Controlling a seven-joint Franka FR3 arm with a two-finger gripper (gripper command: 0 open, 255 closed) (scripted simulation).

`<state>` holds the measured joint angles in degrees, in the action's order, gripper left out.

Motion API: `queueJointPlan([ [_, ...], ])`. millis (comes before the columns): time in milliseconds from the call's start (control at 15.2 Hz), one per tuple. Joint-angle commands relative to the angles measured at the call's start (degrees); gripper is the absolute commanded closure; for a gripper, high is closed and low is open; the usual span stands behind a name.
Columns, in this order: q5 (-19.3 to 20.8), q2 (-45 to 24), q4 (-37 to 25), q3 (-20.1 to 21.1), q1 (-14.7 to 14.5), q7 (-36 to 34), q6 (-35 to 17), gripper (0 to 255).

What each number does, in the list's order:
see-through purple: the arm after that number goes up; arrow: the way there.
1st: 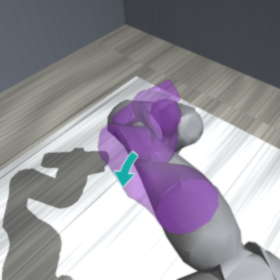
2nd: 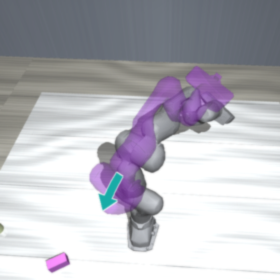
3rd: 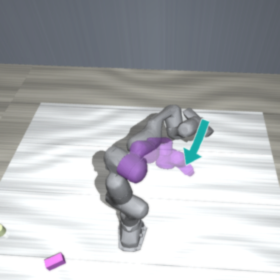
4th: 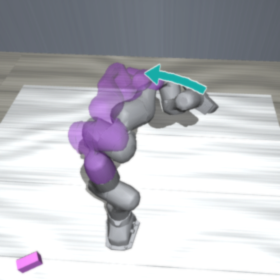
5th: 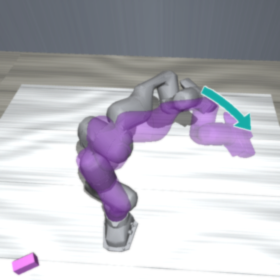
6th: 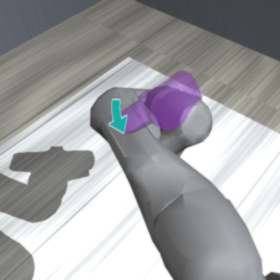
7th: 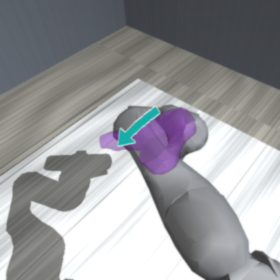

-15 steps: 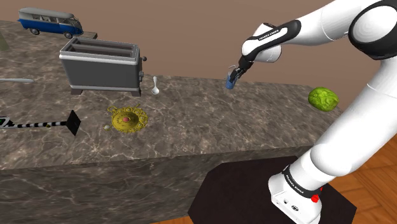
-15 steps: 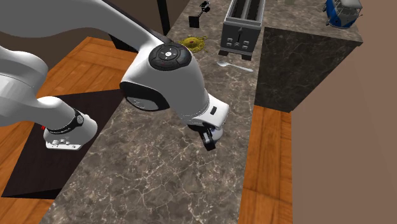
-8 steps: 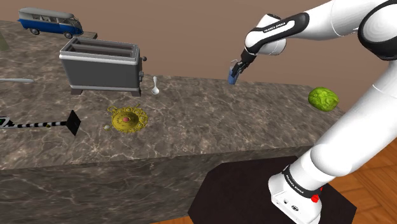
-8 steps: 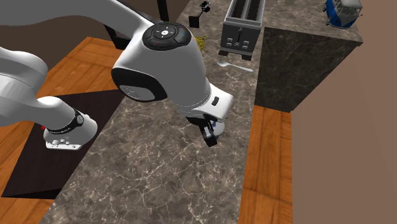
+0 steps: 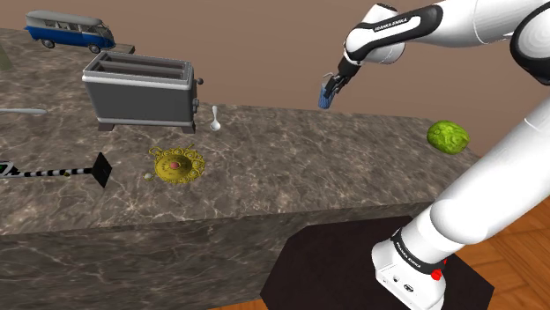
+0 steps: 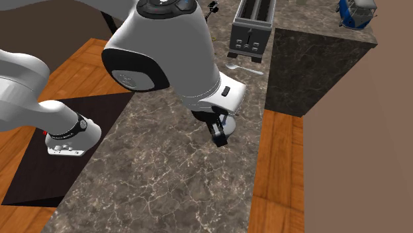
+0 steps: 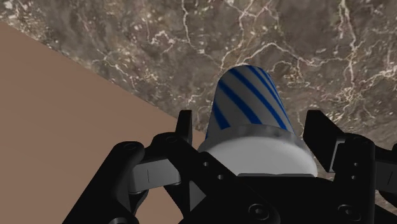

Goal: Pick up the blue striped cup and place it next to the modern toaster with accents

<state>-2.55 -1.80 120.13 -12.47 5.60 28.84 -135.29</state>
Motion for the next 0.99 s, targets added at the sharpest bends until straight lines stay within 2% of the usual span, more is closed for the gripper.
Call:
queueJointPlan([
  [0, 0.23, 0.54, -1.02, 0.00, -0.02, -0.19, 1.54, 255],
  [924, 1.33, 3.53, -8.55, 0.07, -0.09, -1.12, 11.98, 255],
])
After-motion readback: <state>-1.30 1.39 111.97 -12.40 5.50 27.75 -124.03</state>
